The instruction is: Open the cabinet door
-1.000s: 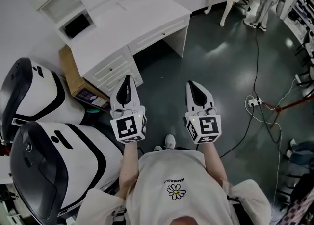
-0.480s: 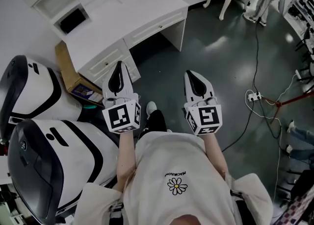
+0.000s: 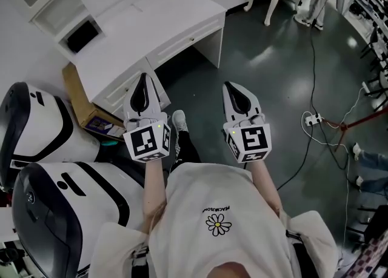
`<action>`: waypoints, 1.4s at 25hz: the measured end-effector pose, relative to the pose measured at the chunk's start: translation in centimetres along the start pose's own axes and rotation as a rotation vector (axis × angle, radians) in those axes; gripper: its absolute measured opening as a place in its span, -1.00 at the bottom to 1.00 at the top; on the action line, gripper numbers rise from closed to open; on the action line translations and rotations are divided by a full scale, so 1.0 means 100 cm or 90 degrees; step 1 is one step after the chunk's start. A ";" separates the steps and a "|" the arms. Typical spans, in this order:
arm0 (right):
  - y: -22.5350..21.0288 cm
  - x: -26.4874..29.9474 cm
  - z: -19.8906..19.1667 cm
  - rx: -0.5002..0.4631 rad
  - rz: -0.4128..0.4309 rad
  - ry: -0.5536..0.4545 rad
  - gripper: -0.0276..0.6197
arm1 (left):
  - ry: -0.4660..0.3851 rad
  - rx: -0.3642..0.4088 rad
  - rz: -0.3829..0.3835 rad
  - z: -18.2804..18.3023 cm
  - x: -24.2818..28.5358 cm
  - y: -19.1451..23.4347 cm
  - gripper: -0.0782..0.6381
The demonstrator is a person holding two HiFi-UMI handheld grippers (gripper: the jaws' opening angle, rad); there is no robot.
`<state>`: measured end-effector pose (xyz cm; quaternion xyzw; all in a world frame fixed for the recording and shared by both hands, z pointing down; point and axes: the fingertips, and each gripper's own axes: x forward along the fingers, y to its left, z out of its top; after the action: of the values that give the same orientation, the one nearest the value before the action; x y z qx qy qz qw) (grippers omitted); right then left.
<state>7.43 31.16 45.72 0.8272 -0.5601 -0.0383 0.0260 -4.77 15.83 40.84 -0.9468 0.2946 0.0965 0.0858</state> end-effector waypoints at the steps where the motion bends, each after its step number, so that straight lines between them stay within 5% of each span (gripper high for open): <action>1: -0.001 0.005 -0.001 0.002 0.000 -0.001 -0.91 | 0.001 0.004 -0.003 -0.002 0.004 0.001 -0.76; 17: -0.007 0.138 -0.016 -0.009 0.019 0.012 -0.92 | -0.009 0.015 -0.038 -0.044 0.115 0.043 -0.76; 28: -0.025 0.329 -0.031 -0.001 0.019 0.057 -0.91 | -0.002 -0.008 -0.064 -0.085 0.287 0.122 -0.76; 35: -0.020 0.453 -0.039 -0.022 0.045 0.074 -0.91 | 0.003 0.005 -0.037 -0.115 0.374 0.197 -0.76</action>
<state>26.42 -10.20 47.91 0.8073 -0.5855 0.0009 0.0741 15.65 -22.90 41.16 -0.9548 0.2679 0.0903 0.0917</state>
